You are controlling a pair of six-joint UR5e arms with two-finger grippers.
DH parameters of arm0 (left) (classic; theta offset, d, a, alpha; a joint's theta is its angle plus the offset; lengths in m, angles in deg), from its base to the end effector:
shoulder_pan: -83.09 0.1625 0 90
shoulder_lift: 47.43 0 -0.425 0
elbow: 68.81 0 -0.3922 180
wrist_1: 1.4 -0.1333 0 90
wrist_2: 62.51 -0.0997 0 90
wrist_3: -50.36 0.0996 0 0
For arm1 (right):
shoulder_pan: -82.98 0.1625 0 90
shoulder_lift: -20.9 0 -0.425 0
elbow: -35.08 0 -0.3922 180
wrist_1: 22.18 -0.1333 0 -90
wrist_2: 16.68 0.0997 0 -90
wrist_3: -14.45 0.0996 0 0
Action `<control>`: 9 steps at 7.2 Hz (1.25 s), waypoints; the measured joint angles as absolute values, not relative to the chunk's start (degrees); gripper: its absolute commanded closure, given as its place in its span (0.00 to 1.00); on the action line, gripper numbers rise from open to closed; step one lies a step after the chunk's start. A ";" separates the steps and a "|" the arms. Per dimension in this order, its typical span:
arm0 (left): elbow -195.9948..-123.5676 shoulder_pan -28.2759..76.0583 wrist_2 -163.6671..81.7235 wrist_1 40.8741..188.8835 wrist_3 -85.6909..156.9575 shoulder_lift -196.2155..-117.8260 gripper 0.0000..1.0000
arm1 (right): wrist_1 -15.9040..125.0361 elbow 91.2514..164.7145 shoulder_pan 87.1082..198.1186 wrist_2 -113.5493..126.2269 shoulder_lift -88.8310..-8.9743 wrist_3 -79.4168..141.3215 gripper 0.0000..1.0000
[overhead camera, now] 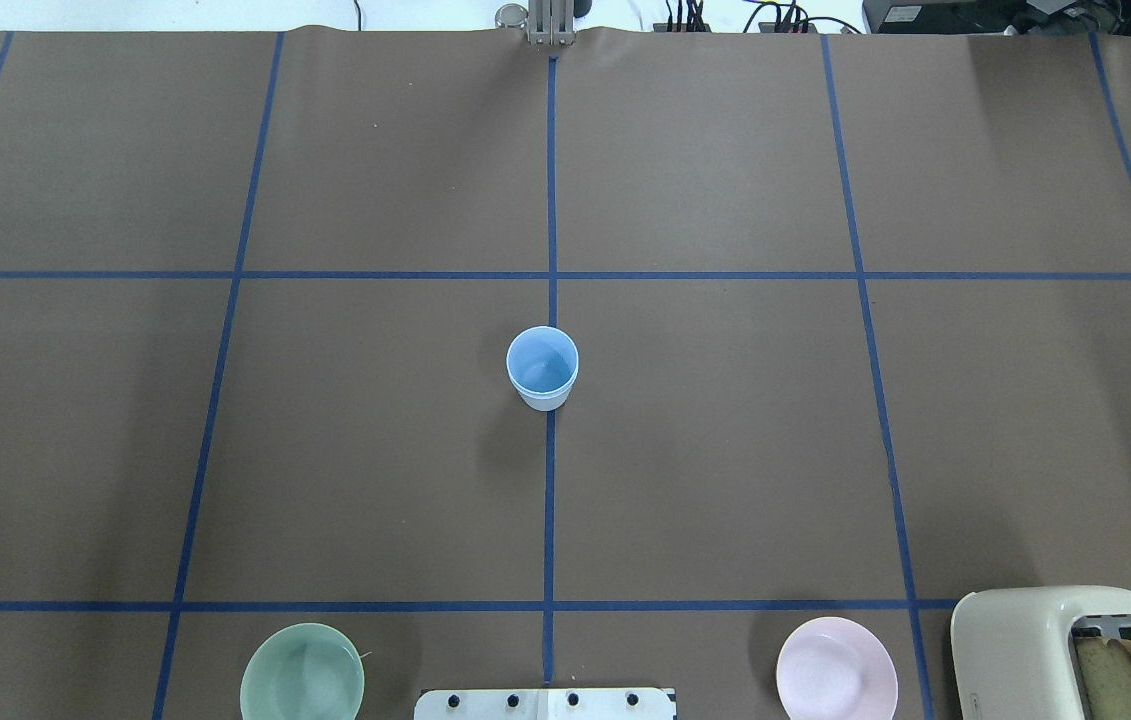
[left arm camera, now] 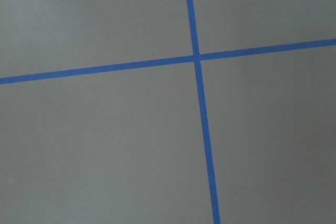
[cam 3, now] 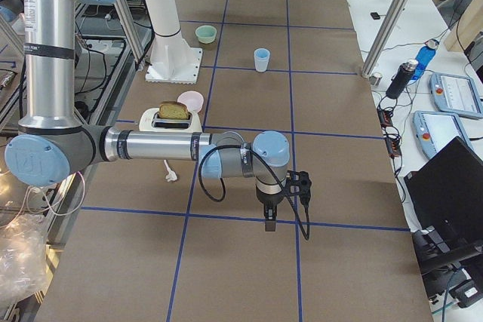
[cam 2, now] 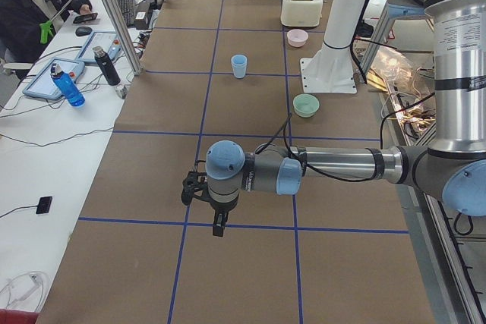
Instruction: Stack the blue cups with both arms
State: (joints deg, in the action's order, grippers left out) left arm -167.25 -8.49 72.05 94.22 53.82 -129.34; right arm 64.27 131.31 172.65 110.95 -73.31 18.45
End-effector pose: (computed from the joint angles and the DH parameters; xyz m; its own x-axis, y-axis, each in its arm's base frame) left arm -0.0755 -0.4370 0.6411 0.7146 0.1132 -0.6903 -0.0157 0.9892 0.1459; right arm 0.0698 -0.4681 0.6414 0.7901 0.0058 0.6130 -0.0495 0.9973 0.0544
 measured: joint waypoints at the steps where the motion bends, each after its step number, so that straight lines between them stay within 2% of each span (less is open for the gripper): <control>1: -167.21 -8.50 72.06 94.22 53.80 -129.34 0.00 | 65.96 132.22 172.51 111.05 -73.37 17.93 0.00; 9: -167.22 -8.50 72.06 94.22 53.88 -129.25 0.00 | 66.50 132.75 172.37 111.20 -74.55 17.53 0.00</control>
State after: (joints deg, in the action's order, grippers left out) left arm -167.22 -8.50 72.06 94.22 53.88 -129.25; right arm 66.50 132.75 172.37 111.20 -74.55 17.53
